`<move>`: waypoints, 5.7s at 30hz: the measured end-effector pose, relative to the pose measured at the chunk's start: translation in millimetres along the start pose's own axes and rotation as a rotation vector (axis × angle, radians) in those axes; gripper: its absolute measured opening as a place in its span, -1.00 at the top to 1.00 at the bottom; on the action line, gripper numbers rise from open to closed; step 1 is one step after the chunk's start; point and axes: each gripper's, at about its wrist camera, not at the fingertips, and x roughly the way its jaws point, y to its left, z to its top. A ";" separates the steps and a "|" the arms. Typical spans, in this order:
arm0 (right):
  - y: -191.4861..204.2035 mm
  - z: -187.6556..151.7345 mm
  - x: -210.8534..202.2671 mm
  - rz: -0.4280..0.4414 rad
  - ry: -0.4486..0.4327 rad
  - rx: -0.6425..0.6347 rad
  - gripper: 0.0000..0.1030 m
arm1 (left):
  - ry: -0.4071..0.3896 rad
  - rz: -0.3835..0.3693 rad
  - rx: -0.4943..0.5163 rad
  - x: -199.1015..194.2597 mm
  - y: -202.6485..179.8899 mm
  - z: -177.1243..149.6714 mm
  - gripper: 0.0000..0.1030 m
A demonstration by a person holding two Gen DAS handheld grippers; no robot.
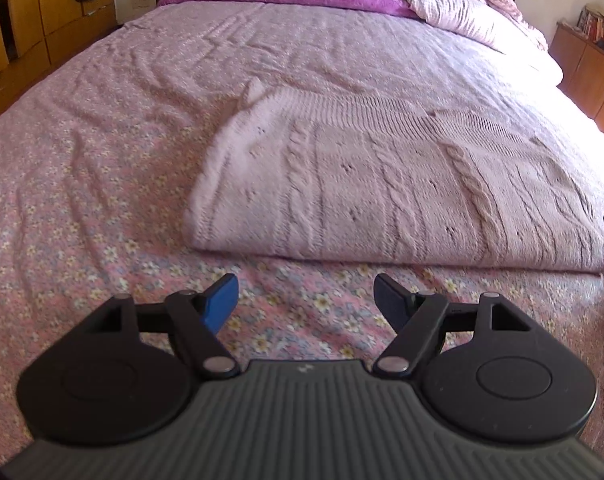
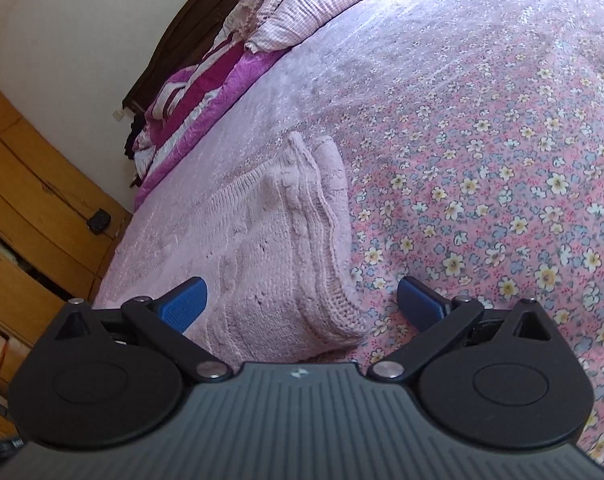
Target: Fold small clothes
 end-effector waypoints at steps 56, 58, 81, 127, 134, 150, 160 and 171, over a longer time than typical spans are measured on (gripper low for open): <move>184.6 -4.8 34.5 0.434 -0.095 -0.077 0.48 | -0.013 0.092 0.038 -20.0 71.4 38.4 -0.47; 199.5 -11.1 38.1 0.450 -0.084 -0.101 0.48 | -0.018 0.101 0.038 -21.3 76.5 40.2 -0.47; 319.5 -173.9 127.0 0.398 0.237 -0.490 0.02 | -0.102 0.105 -0.057 -34.3 137.0 48.3 -0.47; 234.2 -138.4 57.9 0.172 0.066 -0.434 -0.57 | -0.087 -0.052 0.008 101.5 92.8 123.0 -0.23; 227.3 -137.1 52.7 0.187 0.075 -0.379 -0.57 | -0.175 -0.085 -0.025 78.6 95.8 128.6 -0.31; 223.1 -124.3 50.0 0.221 0.109 -0.368 -0.76 | -0.075 0.004 -0.012 80.5 105.9 123.3 -0.45; 196.0 -97.0 75.1 0.201 0.208 -0.161 -0.96 | 0.075 -0.232 -0.236 69.1 123.4 82.7 -0.69; 207.1 -98.5 124.0 0.285 0.330 -0.095 -1.00 | 0.086 -0.408 -0.335 80.7 109.8 64.3 -0.42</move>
